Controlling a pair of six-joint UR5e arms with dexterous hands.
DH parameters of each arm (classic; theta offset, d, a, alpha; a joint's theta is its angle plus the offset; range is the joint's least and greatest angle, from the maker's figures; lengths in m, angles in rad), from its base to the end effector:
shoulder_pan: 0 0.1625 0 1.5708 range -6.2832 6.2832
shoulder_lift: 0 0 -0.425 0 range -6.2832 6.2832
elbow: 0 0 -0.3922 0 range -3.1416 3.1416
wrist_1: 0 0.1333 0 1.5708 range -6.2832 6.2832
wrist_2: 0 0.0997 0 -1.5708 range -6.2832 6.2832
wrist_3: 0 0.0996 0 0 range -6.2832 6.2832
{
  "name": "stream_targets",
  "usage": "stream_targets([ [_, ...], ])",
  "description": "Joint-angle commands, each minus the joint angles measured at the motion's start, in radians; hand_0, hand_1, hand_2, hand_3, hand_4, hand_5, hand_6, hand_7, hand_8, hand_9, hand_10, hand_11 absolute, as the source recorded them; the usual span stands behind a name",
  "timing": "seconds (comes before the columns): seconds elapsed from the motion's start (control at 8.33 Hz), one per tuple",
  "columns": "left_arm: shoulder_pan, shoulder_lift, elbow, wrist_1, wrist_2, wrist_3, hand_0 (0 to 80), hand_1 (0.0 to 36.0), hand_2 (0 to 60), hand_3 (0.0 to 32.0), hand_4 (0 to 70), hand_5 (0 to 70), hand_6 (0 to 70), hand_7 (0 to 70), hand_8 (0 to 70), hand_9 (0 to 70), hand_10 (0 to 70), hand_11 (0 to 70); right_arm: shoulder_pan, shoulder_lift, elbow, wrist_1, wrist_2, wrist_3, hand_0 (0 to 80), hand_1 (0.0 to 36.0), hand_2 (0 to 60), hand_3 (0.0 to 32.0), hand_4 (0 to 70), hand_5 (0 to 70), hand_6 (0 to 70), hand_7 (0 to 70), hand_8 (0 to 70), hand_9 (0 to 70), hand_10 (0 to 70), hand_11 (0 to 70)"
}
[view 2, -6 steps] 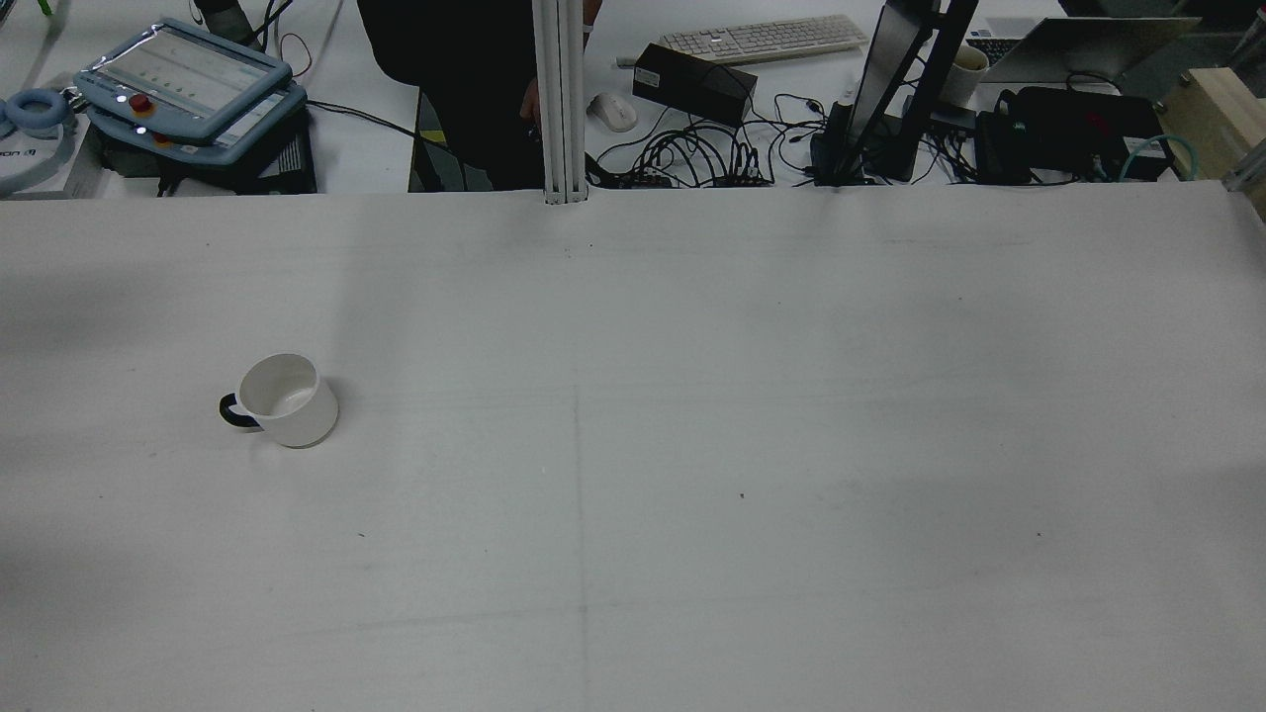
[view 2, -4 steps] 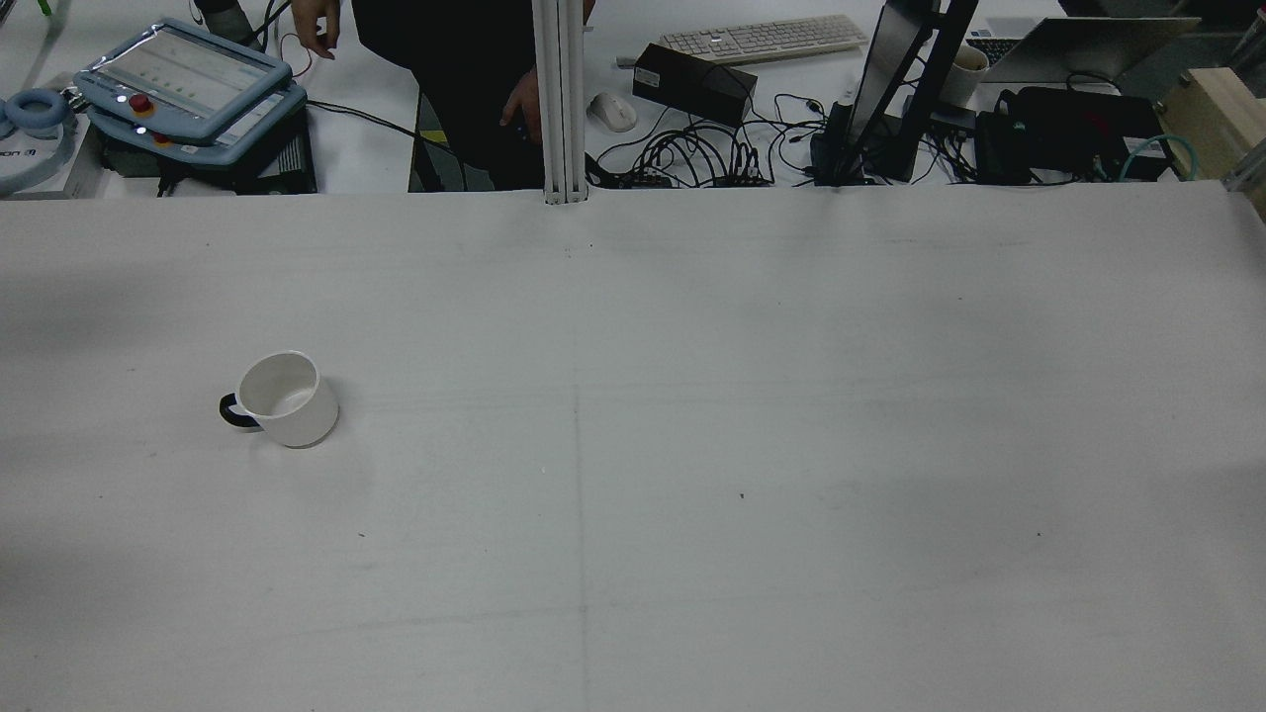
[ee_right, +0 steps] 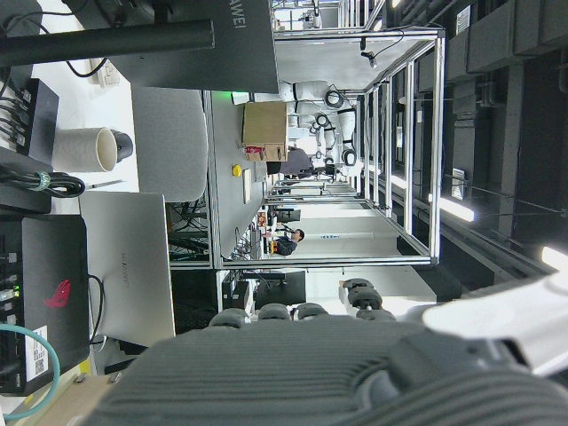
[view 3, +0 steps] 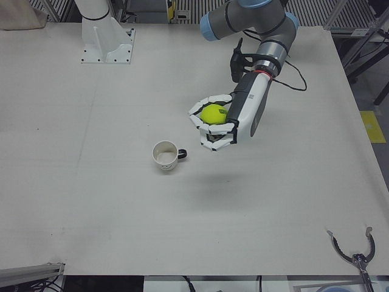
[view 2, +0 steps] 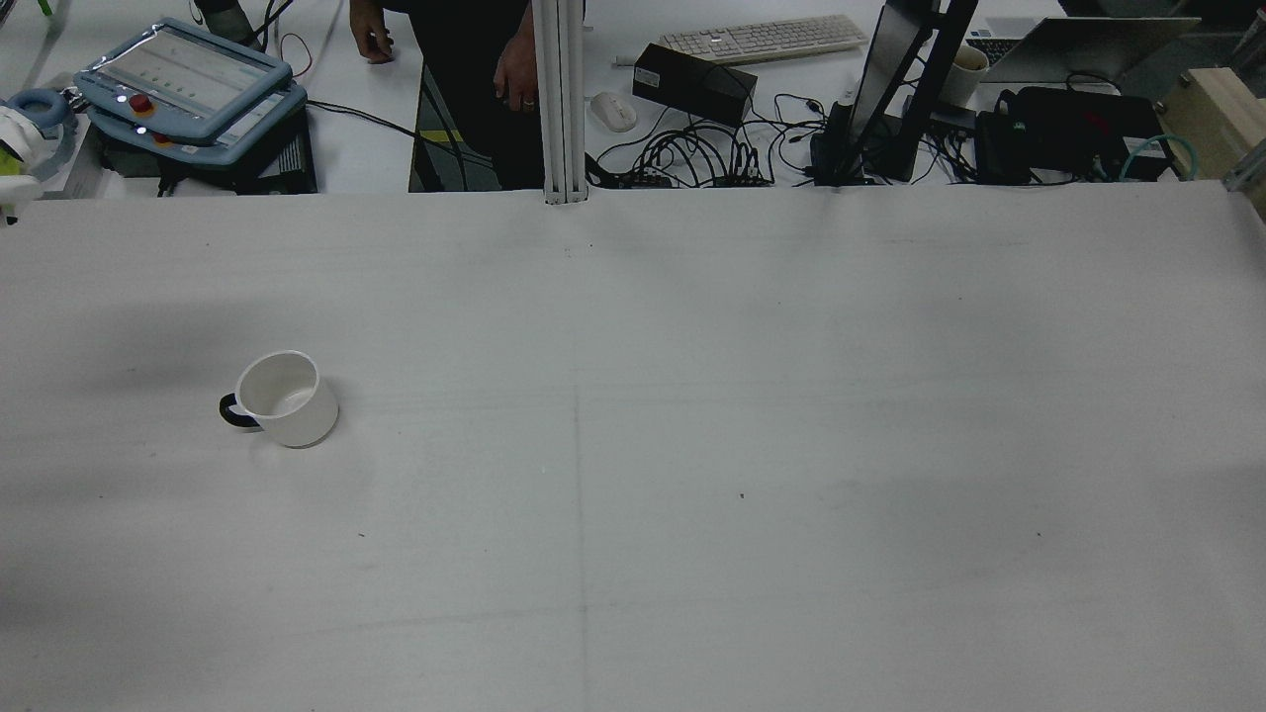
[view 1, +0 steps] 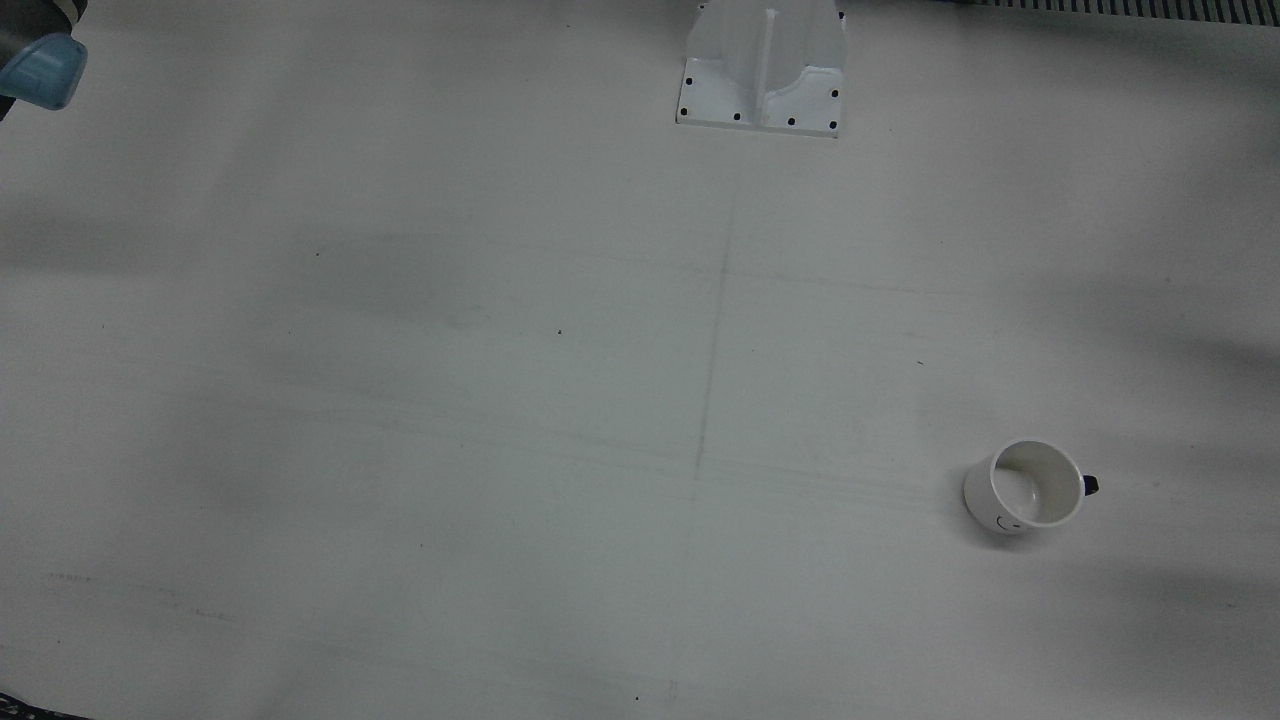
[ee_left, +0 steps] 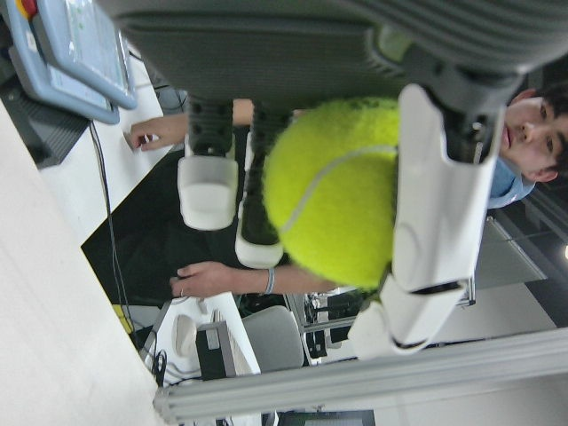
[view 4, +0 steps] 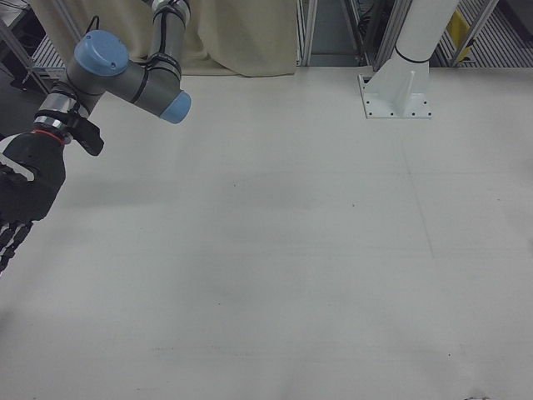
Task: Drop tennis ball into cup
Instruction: 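Move the left hand holding the tennis ball into view over the table, then carry the tennis ball with the left hand above the white mug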
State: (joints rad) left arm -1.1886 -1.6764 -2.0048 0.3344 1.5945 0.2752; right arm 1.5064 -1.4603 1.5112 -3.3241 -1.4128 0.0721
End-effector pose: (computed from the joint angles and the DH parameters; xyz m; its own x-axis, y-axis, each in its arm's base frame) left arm 0.0646 -0.5119 0.4609 -0.9050 -0.3282 -0.2707 0.1766 0.2891 -0.9409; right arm 0.1150 -0.5315 0.6767 -0.9936 -0.1013 -0.0508 0.0633 -0.1240 -0.9903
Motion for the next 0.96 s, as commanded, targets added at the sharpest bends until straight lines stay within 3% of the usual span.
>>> stream_targets([
  [0.0, 0.131, -0.052, -0.026, 0.055, -0.007, -0.001, 65.5, 36.0, 60.0, 0.0, 67.9, 26.5, 41.0, 70.0, 70.0, 70.0, 70.0, 70.0, 0.0, 0.0, 0.0, 0.0, 0.0, 0.002, 0.0, 0.0, 0.0, 0.0, 0.0, 0.0, 0.0, 0.0, 0.0, 0.0, 0.0, 0.0],
  [0.36, 0.17, -0.071, -0.026, 0.083, -0.007, -0.002, 67.7, 36.0, 60.0, 0.0, 65.3, 26.1, 39.9, 70.0, 70.0, 70.0, 70.0, 70.0, 0.0, 0.0, 0.0, 0.0, 0.0, 0.0, 0.0, 0.0, 0.0, 0.0, 0.0, 0.0, 0.0, 0.0, 0.0, 0.0, 0.0, 0.0],
  [0.84, 0.198, -0.106, -0.038, 0.118, 0.001, -0.001, 60.3, 36.0, 60.0, 0.0, 65.4, 25.9, 39.4, 70.0, 70.0, 70.0, 70.0, 70.0, 0.0, 0.0, 0.0, 0.0, 0.0, 0.002, 0.0, 0.0, 0.0, 0.0, 0.0, 0.0, 0.0, 0.0, 0.0, 0.0, 0.0, 0.0],
])
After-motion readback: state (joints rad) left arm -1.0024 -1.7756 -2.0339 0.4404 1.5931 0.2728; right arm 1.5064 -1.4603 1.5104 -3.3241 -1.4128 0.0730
